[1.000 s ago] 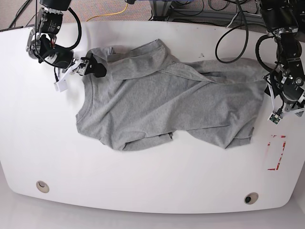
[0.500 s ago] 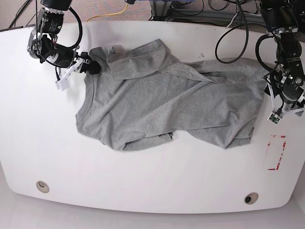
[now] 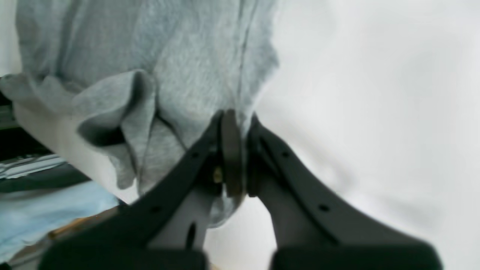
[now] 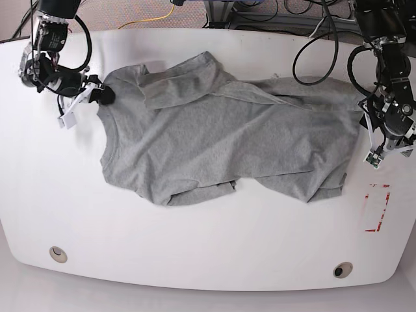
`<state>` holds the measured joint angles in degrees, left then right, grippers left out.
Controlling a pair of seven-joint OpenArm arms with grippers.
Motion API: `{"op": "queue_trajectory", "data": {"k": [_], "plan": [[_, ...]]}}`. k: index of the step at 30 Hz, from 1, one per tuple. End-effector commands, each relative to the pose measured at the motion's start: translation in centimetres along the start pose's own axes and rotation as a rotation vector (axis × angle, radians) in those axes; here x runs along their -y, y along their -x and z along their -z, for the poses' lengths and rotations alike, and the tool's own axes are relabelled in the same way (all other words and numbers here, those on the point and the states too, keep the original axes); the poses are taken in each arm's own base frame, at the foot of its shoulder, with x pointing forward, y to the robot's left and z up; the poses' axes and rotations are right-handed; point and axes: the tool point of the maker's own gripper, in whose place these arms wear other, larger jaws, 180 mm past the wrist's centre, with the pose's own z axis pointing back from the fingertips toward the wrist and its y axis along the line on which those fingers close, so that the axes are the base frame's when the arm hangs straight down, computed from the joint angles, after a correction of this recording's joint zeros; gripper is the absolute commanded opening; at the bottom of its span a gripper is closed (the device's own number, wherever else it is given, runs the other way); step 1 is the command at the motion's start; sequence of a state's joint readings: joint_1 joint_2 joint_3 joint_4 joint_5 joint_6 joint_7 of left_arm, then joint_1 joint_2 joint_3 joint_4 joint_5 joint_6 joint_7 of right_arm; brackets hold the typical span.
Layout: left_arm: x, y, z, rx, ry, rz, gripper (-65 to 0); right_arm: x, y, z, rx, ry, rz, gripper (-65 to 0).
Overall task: Layout the t-shirt on the table in an organized manner, then fold the t-shirt properly
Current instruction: 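Move the right gripper to the shirt shoulder and grasp it, then pull the grasped shoulder with the right gripper away from the shirt body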
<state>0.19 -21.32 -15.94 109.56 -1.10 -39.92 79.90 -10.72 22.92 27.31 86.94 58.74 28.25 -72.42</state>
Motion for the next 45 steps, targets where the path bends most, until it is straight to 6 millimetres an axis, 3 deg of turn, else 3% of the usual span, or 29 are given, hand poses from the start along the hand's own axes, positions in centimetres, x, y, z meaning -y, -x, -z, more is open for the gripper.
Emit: {"op": "queue_trajectory", "data": {"k": [1, 11, 19, 29, 31, 33, 40, 43, 45], "plan": [[-0.8, 0.2, -0.4, -0.004, -0.029, 0.007, -27.6, 0.4, -1.6, -1.3, 0.031, 0.02, -0.036, -65.0], [0.7, 0.6, -0.1, -0.011, 0.006, 0.002, -27.6, 1.7, -2.1, -2.4, 0.02, 0.072, -0.057, -65.0], [1.2, 1.1, 0.1, -0.024, 0.015, 0.008, -27.6, 5.1, -2.2, -4.5, 0.024, 0.227, -0.061, -65.0], [1.2, 1.2, 0.1, -0.026, 0.017, 0.009, -27.6, 6.5, -2.4, -5.7, 0.032, 0.295, -0.061, -63.9], [1.2, 1.2, 0.1, -0.026, 0.017, 0.009, -27.6, 6.8, -2.5, -6.1, 0.045, 0.303, -0.05, -60.4], [1.2, 1.2, 0.1, -0.026, 0.017, 0.009, -27.6, 6.9, -2.6, -6.2, 0.052, 0.306, -0.047, -53.0], [1.3, 1.2, 0.1, -0.025, 0.018, 0.008, -27.6, 6.0, -4.0, -7.6, 0.127, 0.321, -0.065, -19.3], [1.3, 1.2, 0.1, -0.025, 0.018, 0.008, -27.6, 5.1, -4.3, -8.4, 0.138, 0.334, -0.088, -10.8], [1.3, 1.2, 0.1, -0.025, 0.018, 0.008, -27.6, 4.3, -4.7, -9.2, 0.156, 0.342, -0.116, -9.5]]}}
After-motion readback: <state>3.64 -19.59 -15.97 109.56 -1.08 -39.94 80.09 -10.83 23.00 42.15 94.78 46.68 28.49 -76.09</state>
